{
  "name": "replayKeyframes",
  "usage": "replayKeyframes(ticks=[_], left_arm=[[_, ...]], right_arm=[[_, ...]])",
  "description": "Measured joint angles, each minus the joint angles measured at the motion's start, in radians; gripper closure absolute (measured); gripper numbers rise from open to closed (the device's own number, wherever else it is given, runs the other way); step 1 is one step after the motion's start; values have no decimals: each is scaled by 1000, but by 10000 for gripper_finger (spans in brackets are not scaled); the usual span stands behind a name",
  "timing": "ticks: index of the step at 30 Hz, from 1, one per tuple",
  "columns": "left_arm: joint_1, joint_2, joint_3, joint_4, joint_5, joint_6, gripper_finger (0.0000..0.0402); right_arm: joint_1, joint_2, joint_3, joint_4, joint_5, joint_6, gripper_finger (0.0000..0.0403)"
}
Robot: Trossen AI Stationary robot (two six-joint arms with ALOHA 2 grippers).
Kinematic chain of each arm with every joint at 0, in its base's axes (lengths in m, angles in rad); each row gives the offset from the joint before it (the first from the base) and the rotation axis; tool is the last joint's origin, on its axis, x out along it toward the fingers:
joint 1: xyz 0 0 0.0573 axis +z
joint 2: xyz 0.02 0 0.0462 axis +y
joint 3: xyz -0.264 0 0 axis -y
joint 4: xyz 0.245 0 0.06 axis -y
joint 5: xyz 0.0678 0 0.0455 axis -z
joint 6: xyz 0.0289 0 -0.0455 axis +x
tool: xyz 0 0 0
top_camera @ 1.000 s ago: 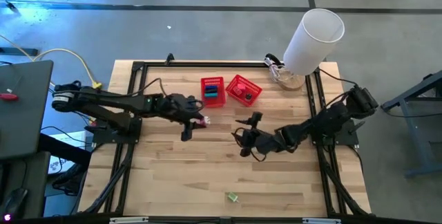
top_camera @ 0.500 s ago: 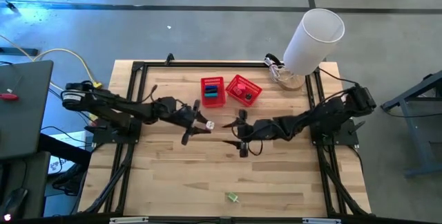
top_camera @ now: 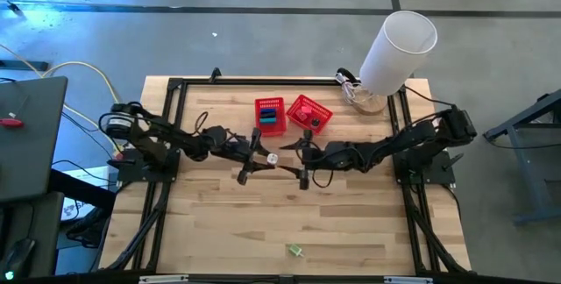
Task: Pick & Place Office items
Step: Put the pink and white charger adapter into the right red bin
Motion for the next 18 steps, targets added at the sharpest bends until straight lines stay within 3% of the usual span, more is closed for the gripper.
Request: replayKeyframes(ticks=[11,18], left_arm=[[-1,29,14,84,-14,32,269],[-12,30,40,78,-36,65,268]], right_arm=[[-41,0,0,88,-205,41,160],[-57,0,0,99,-219,90,160]])
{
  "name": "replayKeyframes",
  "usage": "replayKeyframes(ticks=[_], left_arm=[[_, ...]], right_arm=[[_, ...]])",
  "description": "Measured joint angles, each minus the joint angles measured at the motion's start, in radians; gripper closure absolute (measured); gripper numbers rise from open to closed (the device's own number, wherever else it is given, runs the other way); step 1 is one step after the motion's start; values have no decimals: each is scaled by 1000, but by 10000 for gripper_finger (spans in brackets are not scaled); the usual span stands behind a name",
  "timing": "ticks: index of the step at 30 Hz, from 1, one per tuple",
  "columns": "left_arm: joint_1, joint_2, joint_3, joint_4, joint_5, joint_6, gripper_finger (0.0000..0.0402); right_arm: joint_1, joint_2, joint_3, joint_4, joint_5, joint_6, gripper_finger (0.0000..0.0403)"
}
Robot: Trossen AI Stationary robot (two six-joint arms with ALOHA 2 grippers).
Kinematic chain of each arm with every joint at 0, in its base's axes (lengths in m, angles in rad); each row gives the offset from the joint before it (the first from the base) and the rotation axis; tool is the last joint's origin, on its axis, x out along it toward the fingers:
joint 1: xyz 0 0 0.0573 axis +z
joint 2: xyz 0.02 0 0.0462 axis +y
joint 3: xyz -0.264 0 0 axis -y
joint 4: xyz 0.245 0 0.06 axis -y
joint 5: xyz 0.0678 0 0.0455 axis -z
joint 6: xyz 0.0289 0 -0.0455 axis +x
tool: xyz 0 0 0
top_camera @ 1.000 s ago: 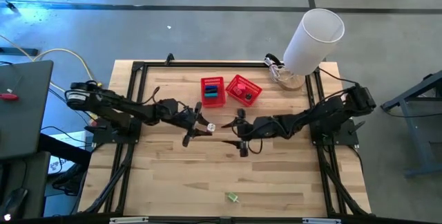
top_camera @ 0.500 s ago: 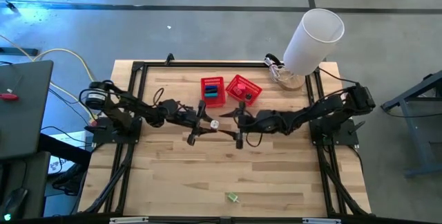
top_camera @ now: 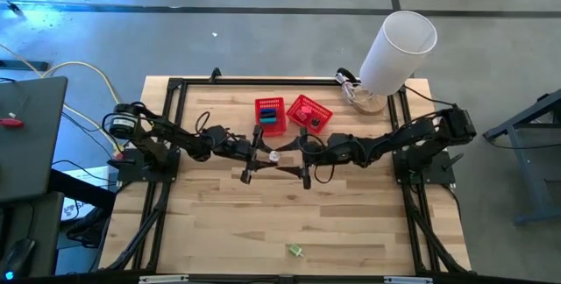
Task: Pick & Place Office items
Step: Put the pink and white charger adapter into the right red bin
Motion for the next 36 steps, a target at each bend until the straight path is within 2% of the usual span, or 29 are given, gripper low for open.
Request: replayKeyframes(ticks=[6,19,23,28,36], left_arm=[[-20,0,24,-4,-55,13,268],[-31,0,31,-13,-91,28,268],[-38,0,48,-43,-137,14,268],[-53,0,68,-67,-148,23,268],[-73,0,83,-98,-193,53,268]], right_arm=[[-2,0,0,-1,-1,15,160],[-2,0,0,33,-1,-7,168],[-2,5,0,30,2,-11,184],[-10,7,0,22,-3,-11,211],[-11,7,0,12,-26,-26,277]])
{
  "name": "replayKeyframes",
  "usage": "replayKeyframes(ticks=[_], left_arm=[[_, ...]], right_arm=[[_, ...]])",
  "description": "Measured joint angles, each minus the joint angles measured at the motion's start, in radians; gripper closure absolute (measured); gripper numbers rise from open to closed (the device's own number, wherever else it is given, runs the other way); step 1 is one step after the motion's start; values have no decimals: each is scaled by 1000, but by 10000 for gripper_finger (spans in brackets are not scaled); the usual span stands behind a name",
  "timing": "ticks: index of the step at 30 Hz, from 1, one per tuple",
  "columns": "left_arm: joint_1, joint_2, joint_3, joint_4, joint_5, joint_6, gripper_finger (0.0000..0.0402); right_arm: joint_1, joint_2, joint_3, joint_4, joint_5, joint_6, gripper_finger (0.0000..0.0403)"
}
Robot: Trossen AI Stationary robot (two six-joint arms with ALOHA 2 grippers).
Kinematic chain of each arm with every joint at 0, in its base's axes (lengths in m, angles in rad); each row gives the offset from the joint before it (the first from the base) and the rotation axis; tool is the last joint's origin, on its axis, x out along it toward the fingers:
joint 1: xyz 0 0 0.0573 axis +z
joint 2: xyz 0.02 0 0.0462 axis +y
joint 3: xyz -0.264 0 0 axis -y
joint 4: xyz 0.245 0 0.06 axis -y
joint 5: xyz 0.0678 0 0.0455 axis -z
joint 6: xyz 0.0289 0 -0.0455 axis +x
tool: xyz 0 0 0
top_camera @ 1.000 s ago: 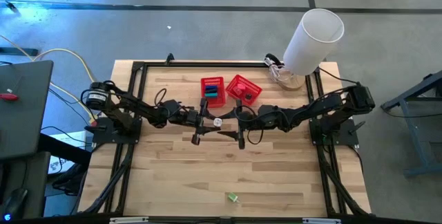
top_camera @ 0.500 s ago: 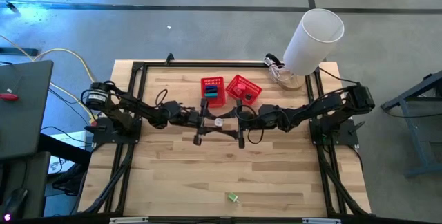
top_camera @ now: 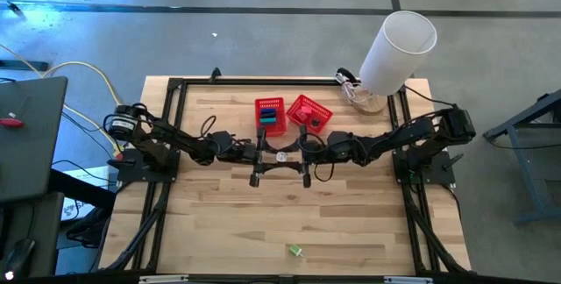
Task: Pick & Place Office items
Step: Put the pink and white charger adapter into the right red bin
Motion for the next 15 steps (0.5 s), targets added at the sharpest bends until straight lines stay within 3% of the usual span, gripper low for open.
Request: replayKeyframes(ticks=[15], left_arm=[[7,0,0,-15,2,-3,268]], right_arm=[[5,-1,1,-42,10,-11,277]])
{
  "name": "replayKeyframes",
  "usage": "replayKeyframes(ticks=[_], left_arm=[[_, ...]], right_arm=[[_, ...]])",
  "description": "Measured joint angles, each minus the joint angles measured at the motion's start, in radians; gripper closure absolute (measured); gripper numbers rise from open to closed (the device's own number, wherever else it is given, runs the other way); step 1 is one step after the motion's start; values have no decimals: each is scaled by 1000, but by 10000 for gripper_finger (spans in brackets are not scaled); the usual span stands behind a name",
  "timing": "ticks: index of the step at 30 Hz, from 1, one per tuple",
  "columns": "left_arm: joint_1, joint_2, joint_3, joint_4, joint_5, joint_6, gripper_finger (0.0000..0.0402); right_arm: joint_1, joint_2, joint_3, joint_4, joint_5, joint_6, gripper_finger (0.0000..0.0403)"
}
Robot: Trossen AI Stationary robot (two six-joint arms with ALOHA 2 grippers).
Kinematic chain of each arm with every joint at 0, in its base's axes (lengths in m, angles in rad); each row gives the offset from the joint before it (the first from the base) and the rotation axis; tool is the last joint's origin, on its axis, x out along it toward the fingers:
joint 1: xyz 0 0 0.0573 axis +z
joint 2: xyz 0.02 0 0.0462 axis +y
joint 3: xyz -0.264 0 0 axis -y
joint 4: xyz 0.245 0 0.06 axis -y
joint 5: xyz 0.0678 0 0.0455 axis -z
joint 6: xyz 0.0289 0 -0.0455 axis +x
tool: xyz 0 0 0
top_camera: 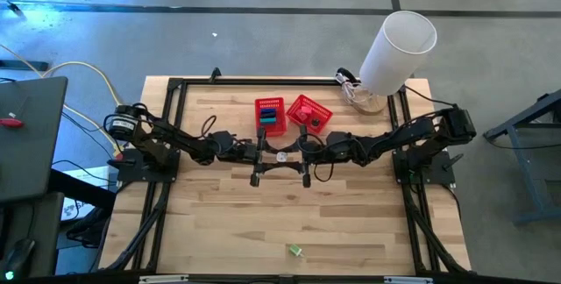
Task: Pick & Place Office items
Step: Put the pink and white charger adapter into the right red bin
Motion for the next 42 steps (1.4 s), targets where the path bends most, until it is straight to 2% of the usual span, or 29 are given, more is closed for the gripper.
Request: replayKeyframes(ticks=[8,14,18,22,27,30,34,39,42], left_arm=[[4,0,1,-35,1,-31,256],[2,0,2,-38,-4,5,173],[0,-1,2,-41,-85,-28,122],[-7,-3,4,-76,-183,48,106],[-61,-2,3,-105,-503,146,105],[-87,-2,4,-92,-620,183,105],[-88,-2,4,-71,-639,69,105],[-68,-2,5,-59,-633,-143,105],[-50,-2,5,-64,-631,-165,105]], right_arm=[[0,1,-1,-15,0,-2,277],[1,1,-1,-17,-6,-10,277],[1,-4,-1,-26,6,-13,277],[22,-19,-2,-59,136,-33,277],[67,-71,-1,-84,346,-74,277],[92,-83,-2,-68,427,-92,277],[100,-83,-2,-11,490,-103,277],[81,-83,-2,-4,516,-56,277],[74,-83,-2,-2,520,-22,277]])
